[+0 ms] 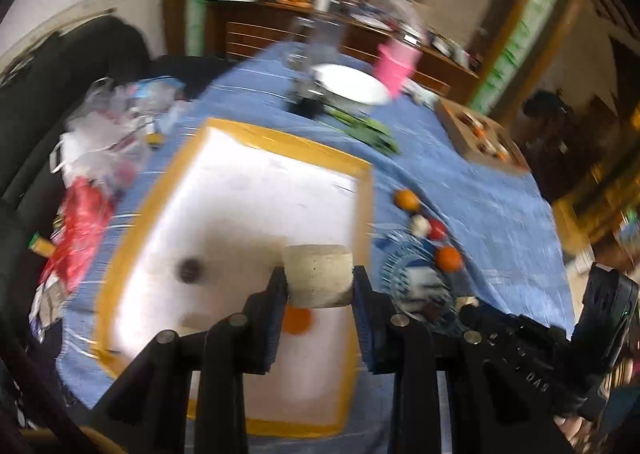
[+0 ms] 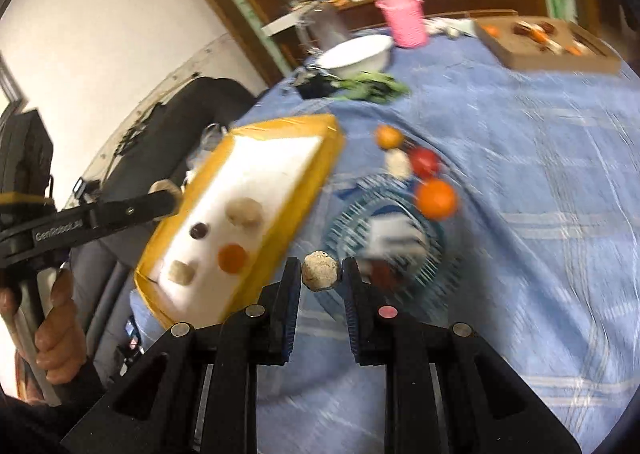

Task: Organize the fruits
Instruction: 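Lower the beige cube into the tray with the left tool while right releases its piece there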

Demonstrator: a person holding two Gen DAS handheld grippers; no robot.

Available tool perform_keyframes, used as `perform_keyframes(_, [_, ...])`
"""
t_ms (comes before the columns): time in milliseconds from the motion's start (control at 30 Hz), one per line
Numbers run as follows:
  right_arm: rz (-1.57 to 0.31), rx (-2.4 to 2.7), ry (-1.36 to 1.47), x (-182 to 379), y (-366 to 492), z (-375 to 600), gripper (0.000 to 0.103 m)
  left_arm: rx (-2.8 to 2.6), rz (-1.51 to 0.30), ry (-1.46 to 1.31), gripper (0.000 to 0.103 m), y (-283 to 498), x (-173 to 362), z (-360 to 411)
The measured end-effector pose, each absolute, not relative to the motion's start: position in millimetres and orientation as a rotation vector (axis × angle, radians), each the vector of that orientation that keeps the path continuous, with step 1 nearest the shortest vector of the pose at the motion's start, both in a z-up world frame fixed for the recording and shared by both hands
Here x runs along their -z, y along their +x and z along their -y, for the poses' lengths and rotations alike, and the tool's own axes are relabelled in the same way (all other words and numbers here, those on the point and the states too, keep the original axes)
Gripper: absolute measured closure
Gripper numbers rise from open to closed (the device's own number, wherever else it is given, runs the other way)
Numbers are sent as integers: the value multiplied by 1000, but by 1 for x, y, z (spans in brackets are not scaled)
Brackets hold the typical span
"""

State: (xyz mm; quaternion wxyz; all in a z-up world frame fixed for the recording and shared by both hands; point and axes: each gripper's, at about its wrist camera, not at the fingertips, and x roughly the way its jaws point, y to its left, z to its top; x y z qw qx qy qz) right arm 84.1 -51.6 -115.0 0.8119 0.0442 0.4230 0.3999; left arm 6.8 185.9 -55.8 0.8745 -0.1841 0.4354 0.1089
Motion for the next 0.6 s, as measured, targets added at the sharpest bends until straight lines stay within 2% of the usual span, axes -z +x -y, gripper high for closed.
perform_keyframes(233, [-926, -933, 51, 101, 113, -25, 84, -317, -869, -420, 69, 18, 57, -247])
perform_keyframes(600, [-1046, -893, -98, 148, 160, -131, 84, -368, -1027, -411, 69, 73, 139, -285])
